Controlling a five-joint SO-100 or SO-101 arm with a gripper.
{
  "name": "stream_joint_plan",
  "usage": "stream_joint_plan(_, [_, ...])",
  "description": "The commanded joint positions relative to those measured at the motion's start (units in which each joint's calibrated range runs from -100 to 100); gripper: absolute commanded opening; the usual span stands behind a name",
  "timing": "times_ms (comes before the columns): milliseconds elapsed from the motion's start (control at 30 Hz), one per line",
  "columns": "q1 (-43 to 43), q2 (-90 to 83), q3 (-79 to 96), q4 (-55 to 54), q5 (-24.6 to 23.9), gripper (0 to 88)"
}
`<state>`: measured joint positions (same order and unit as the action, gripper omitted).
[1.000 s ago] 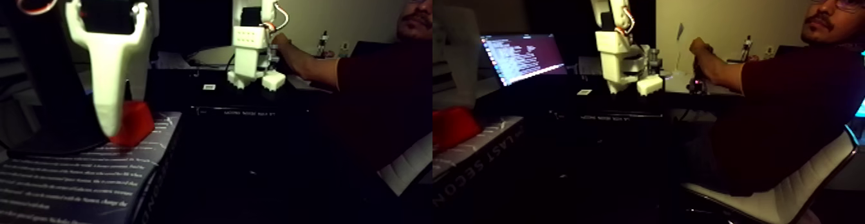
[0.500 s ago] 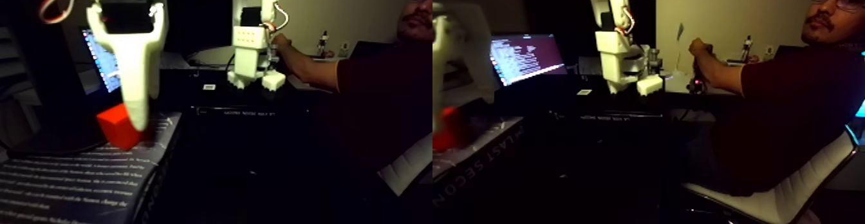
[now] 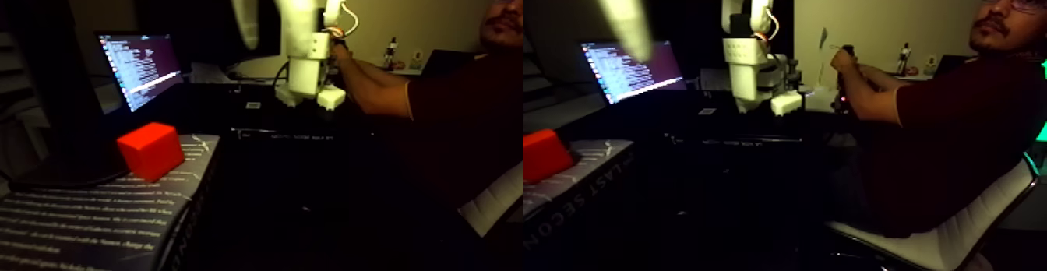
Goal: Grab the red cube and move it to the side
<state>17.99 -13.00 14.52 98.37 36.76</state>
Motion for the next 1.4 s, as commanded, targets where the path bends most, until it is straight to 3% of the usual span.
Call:
stream_joint_plan(0, [-5.67,-8.43,6.57,1.55,1.14,34.9])
stream_joint_plan(200, [-16.16,-22.55,20.63,0.2,1.09,30.9])
stream_joint_plan(400, [-23.49,-37.67,34.6,-10.11,-1.93,0.0])
stream_joint_plan(600, [-28.32,-54.23,50.2,-19.15,-7.71,0.6])
stream_joint_plan(767, [-29.98,-67.59,62.9,-26.66,-20.22,0.6])
stream_joint_plan(1033, [-29.15,-82.29,73.15,-32.83,-32.09,0.6])
stream_joint_plan(1233, [-29.15,-85.99,79.77,-32.66,-39.11,0.6])
stream_joint_plan(1367, [-28.23,-86.08,80.22,-32.41,-40.4,0.6])
